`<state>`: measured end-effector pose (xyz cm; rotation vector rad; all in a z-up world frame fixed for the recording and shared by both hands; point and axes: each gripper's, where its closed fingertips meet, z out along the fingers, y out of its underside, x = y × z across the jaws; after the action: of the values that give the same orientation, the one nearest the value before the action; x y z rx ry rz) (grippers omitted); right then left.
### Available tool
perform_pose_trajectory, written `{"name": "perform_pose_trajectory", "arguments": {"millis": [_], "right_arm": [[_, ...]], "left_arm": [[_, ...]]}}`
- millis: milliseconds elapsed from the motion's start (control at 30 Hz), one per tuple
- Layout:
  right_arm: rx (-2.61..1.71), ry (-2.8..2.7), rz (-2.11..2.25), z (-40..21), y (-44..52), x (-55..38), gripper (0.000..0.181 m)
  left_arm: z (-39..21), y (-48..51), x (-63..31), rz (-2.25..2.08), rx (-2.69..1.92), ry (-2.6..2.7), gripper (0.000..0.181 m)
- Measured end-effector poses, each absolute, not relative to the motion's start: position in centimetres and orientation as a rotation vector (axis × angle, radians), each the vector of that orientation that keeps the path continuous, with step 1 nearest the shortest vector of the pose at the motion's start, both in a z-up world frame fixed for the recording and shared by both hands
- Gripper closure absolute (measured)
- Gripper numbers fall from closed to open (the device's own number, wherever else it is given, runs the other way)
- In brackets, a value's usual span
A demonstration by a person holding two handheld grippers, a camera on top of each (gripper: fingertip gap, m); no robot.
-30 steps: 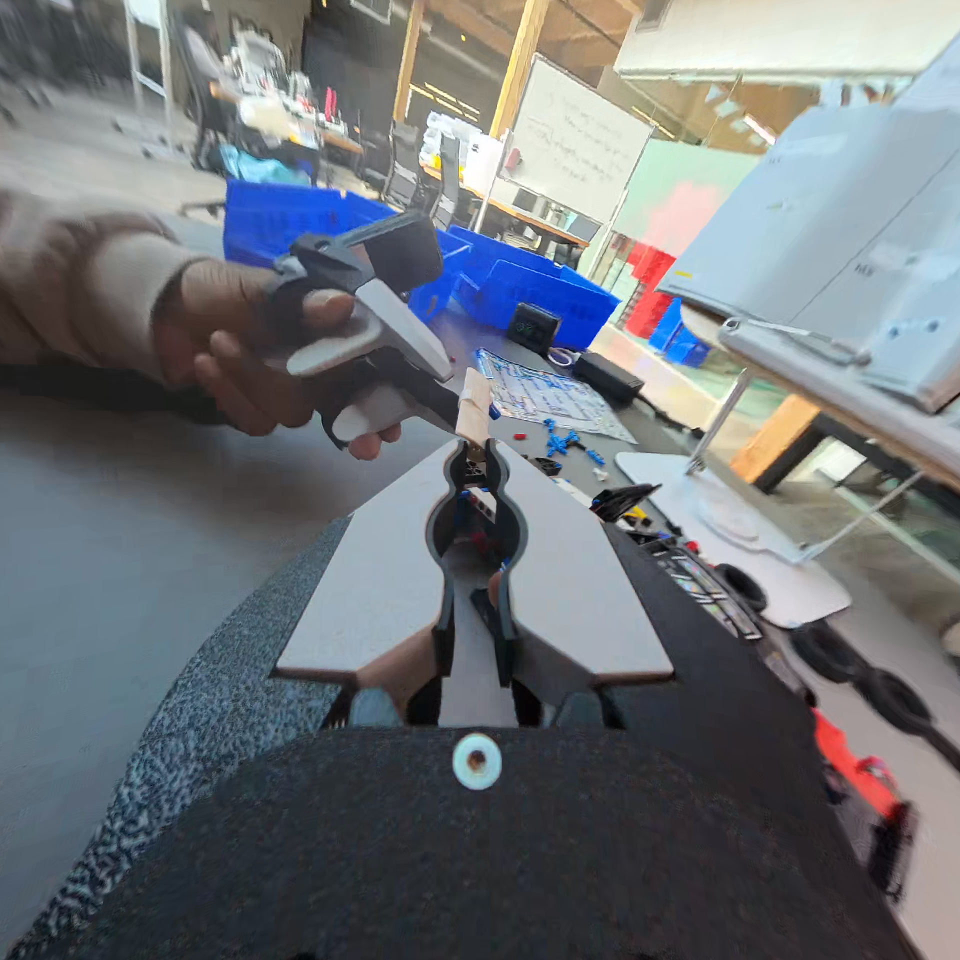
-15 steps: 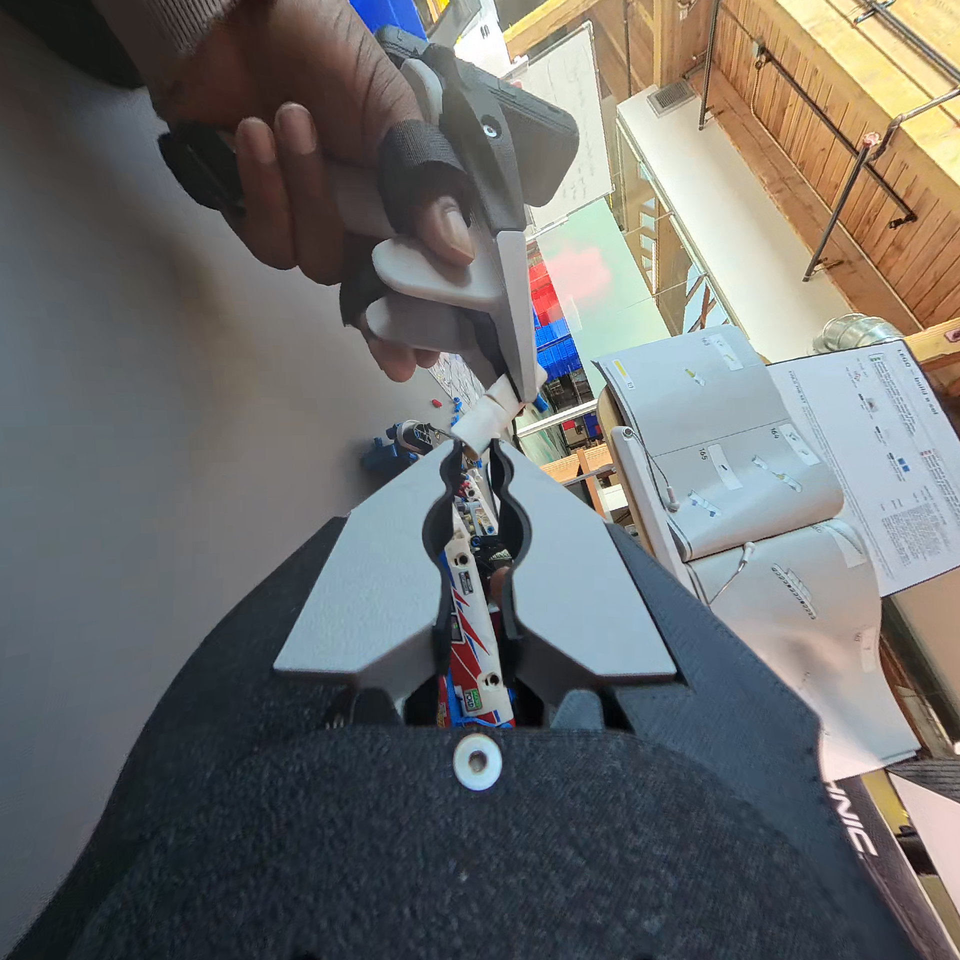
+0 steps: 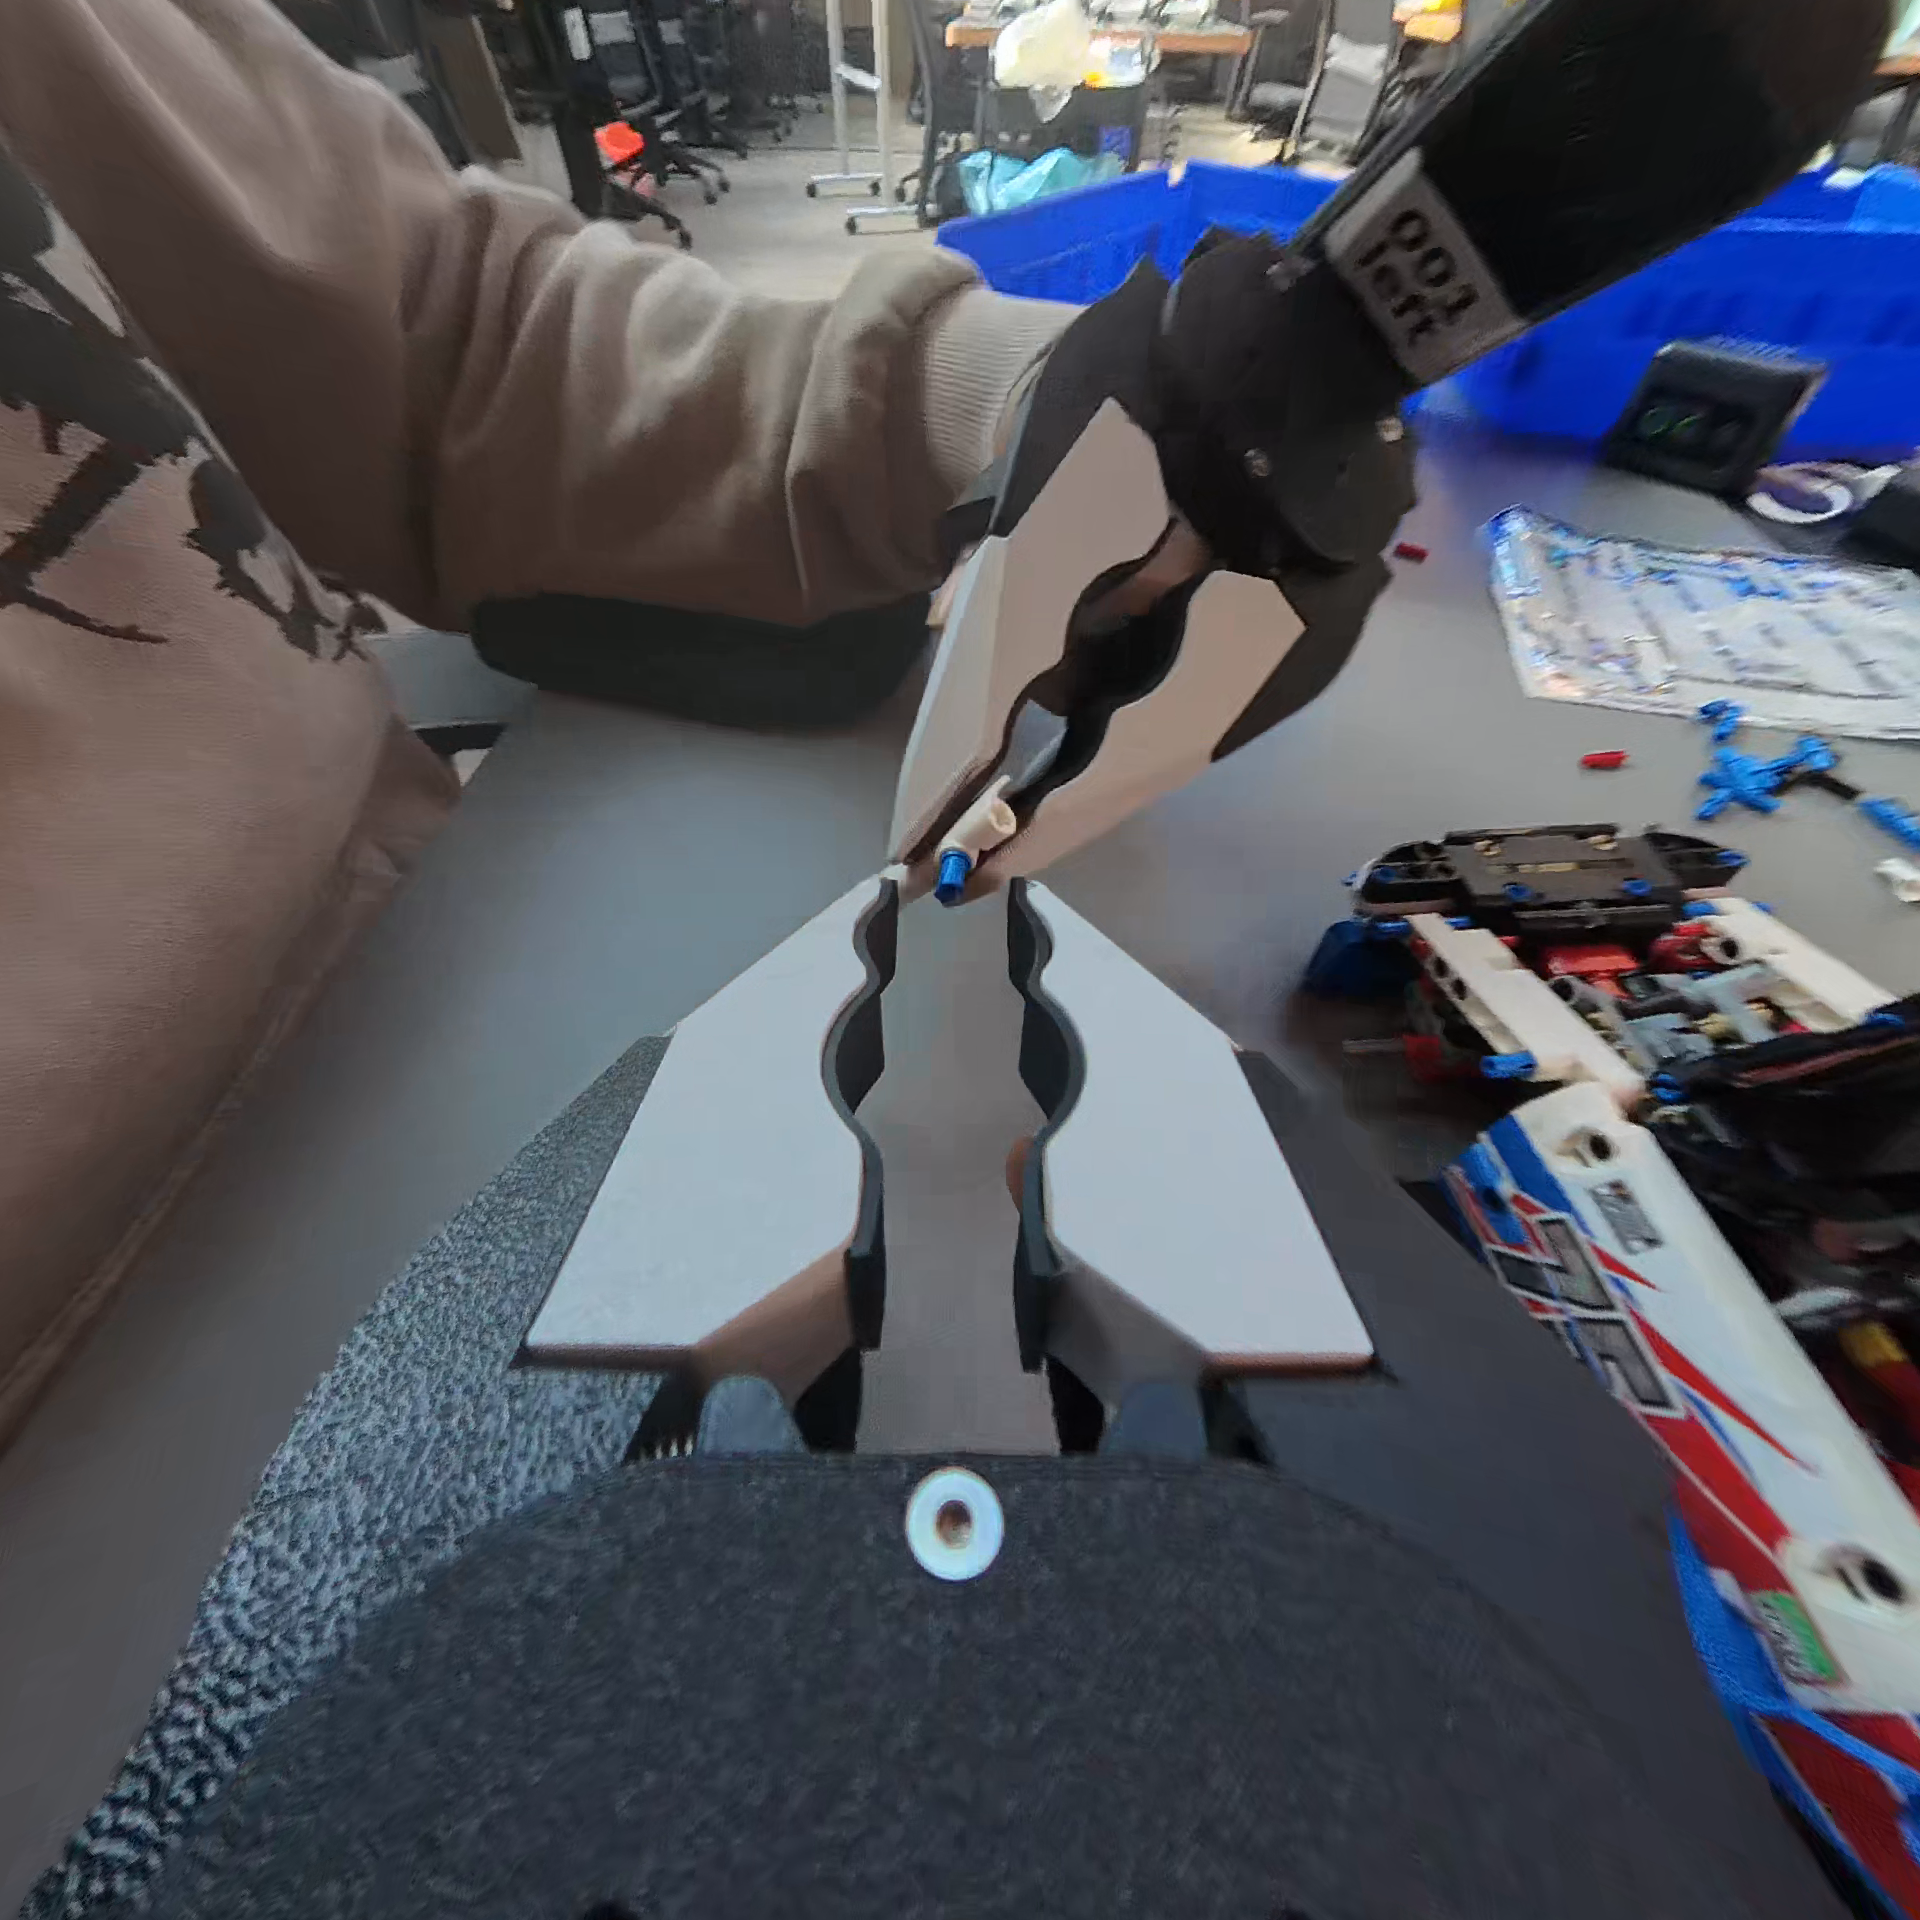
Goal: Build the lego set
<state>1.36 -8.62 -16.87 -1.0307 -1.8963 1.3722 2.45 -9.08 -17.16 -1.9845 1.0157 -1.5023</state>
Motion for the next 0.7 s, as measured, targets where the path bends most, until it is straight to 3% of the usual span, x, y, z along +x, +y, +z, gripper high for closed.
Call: {"name": "perform_pose_trajectory", "arguments": {"millis": [300,567,700], "right_arm": [[-1.110,-2.115,1.341,-19.8,-10.1,2.8,0.179],[-1.592,-1.861,1.338,-20.8,-6.1,1.5,0.180],[-1.843,-1.607,1.340,-21.3,-3.0,1.0,0.180]], "left_arm": [[-19.3,-10.4,3.9,-1.562,-2.015,1.068,0.175],[-20.3,-5.9,1.9,-1.259,-2.087,0.760,0.174],[-19.9,-4.2,0.6,-1.011,-2.059,0.718,0.153]]}}
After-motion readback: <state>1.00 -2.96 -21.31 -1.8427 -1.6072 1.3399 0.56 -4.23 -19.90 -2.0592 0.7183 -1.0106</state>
